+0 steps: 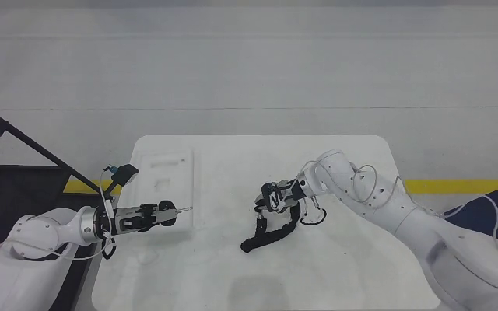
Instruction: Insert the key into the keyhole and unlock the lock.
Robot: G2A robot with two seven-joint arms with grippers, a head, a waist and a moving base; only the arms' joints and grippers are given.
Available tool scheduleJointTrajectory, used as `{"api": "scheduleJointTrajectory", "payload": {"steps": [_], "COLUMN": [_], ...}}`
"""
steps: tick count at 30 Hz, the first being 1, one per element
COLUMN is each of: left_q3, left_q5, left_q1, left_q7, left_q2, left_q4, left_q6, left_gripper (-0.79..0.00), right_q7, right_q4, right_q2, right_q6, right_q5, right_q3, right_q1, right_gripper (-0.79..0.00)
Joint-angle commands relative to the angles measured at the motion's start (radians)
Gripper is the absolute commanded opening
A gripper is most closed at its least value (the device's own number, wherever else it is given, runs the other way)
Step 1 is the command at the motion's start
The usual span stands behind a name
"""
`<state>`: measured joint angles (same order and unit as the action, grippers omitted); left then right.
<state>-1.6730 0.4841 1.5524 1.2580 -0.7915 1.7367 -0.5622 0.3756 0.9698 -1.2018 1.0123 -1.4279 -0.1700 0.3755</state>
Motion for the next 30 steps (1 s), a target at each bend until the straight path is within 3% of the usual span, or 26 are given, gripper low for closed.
{"api": "scheduleJointTrajectory", "payload": {"steps": [1,6,11,24,30], "left_q3": [0.0,0.0,0.0,0.0,0.0], "left_q5": [0.0,0.0,0.0,0.0,0.0], "left_q1": [0.0,0.0,0.0,0.0,0.0], "left_q7": [0.0,0.0,0.0,0.0,0.0], "left_q2": [0.0,0.0,0.0,0.0,0.0], "left_q4": [0.0,0.0,0.0,0.0,0.0], "left_q6": [0.0,0.0,0.0,0.0,0.0], "left_gripper": [-0.785,-0.785,-0.785,-0.785,-0.785], "right_q7": [-0.063,-0.134,-0.171,-0.156,-0.271], "right_q4": [-0.009,-0.063,-0.145,-0.192,-0.19], "right_q2": [-0.032,-0.091,-0.118,-0.103,-0.098], "right_q6": [0.0,0.0,0.0,0.0,0.0], "right_q5": [0.025,0.069,0.081,0.032,0.004], "right_q3": [0.0,0.0,0.0,0.0,0.0], "right_q1": [-0.001,-0.014,-0.022,-0.039,-0.027], "right_gripper": [-0.785,-0.785,-0.785,-0.785,-0.785]}}
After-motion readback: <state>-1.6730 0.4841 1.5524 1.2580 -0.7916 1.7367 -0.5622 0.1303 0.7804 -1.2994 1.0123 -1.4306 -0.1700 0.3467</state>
